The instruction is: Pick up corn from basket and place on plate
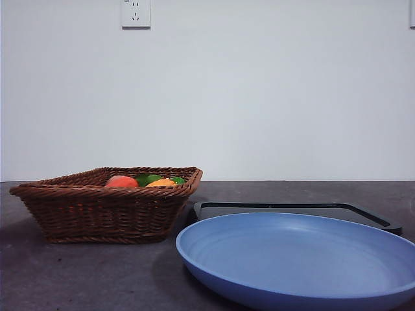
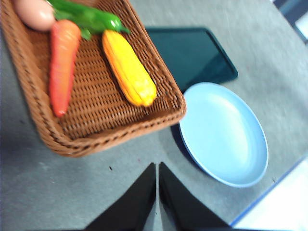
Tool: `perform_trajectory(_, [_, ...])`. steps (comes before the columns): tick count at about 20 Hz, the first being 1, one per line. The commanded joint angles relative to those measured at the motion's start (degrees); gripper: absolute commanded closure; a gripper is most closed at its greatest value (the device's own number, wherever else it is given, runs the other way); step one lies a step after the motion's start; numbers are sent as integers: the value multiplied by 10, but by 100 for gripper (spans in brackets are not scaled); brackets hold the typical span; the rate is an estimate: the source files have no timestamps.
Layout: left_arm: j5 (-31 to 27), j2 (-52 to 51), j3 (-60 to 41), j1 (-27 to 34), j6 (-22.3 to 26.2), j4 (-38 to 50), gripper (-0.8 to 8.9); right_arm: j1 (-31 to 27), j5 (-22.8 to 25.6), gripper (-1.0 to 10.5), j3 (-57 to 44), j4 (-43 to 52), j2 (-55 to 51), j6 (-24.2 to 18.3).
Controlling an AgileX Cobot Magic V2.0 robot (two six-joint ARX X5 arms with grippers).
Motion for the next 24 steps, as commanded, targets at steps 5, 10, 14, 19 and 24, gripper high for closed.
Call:
perform_trajectory(5, [4,7,10,-4,13,20,688,8,0,863,10,5,10,-13])
perform_trajectory(10, [4,7,10,-4,1,23,419,8,0,635,10,5,14,5])
perform_trajectory(14, [4,8,10,-4,-1,23,419,8,0,635,10,5,47,16])
perform_trajectory(19, [4,8,10,-4,-2,23,422,13,0,635,11,10,144,15])
perform_trajectory(24, [4,8,10,-4,-2,23,422,26,0,643,11,47,252,15])
